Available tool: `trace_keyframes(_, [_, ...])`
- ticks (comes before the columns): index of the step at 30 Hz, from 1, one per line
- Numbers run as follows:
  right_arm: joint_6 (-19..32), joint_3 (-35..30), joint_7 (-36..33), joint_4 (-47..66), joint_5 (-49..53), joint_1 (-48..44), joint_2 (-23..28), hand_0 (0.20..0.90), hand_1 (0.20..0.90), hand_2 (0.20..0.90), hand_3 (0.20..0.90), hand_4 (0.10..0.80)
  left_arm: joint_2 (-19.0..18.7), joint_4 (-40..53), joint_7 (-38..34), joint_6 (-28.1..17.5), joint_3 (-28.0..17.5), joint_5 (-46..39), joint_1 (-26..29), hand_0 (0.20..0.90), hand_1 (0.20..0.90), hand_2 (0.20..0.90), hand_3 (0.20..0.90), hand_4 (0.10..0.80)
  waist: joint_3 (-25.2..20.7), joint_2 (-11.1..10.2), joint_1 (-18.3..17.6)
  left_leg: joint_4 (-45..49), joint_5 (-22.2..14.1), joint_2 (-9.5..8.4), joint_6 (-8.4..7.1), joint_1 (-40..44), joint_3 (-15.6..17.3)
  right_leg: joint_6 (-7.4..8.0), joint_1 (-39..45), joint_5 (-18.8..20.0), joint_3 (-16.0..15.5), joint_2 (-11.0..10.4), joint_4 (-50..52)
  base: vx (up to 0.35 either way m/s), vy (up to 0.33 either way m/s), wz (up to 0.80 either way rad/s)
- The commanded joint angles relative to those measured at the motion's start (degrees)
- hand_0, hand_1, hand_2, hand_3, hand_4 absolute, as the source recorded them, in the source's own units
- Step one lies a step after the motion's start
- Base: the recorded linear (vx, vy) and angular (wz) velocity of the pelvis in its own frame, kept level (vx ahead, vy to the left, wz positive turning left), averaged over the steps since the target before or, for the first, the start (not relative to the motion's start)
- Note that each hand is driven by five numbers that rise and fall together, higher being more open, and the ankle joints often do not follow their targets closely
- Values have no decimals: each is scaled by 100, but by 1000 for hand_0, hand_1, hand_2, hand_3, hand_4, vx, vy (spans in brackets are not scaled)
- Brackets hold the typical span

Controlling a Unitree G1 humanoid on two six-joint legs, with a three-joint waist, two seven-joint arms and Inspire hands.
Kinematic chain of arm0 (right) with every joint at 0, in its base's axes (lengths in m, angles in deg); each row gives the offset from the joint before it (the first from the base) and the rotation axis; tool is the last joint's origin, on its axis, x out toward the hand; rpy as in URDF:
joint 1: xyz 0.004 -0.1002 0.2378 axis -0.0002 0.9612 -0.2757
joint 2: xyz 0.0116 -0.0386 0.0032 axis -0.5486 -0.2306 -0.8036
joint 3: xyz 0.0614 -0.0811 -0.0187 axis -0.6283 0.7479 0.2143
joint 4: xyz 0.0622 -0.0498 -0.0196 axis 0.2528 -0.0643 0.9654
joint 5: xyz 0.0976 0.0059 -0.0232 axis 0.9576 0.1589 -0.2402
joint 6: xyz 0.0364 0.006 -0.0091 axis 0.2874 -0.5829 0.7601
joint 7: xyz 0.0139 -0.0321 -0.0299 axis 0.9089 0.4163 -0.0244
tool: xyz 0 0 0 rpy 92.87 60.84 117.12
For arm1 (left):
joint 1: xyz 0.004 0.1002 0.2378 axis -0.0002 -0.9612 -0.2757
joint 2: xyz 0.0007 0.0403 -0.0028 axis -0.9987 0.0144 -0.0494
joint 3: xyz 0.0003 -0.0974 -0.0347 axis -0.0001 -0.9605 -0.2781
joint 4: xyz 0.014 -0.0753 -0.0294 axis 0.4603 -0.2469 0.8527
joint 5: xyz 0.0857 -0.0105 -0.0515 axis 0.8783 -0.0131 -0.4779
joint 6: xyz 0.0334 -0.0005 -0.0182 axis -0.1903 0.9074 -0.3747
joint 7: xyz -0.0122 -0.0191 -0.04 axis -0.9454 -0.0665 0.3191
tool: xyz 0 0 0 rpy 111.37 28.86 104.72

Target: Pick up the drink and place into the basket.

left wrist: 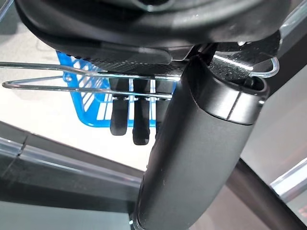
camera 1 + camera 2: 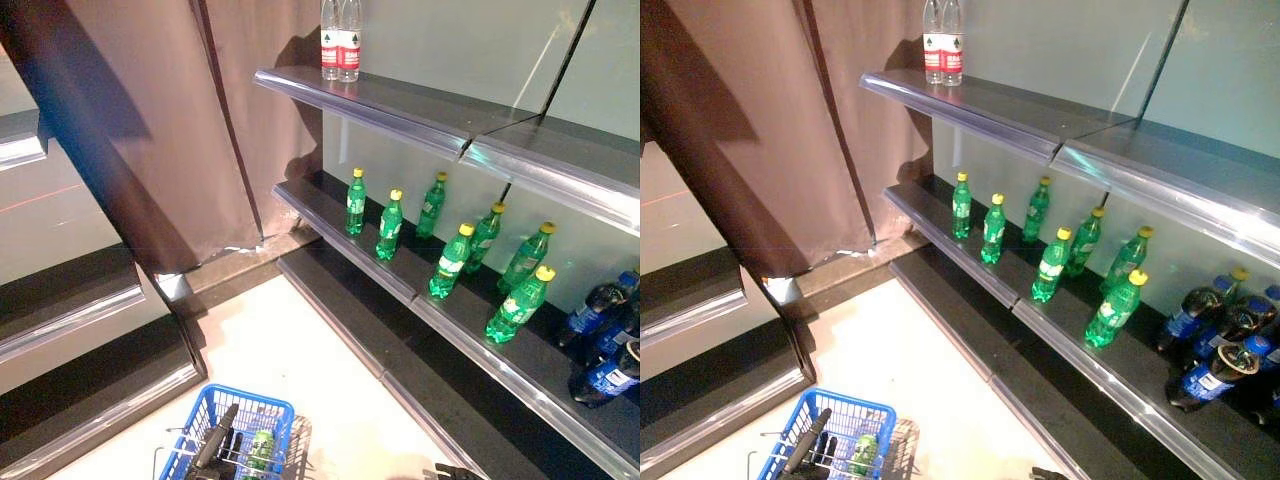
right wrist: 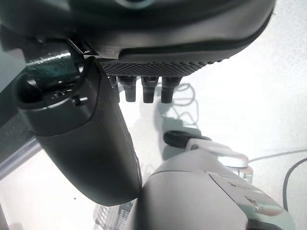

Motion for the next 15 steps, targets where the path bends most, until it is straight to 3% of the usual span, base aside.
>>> trace_keyframes(1, [139,10,130,-386,-35,-226,298,900,900,900,900,800,-315,616,777,-336,-185,54,747,300,300,300,200,100,-111,134,97,65,-296,-684,317,-17,538,67,246,-400,-151,215,133,0,0,0])
trace_keyframes(15, [191,32,160,-318,75,-231,279,900,900,900,900,800,-314,813,752,-570,-199,0,706,300,300,300,200,100,-65,130,124,88,-299,-669,314,-16,523,54,253,-427,-157,221,170,0,0,0])
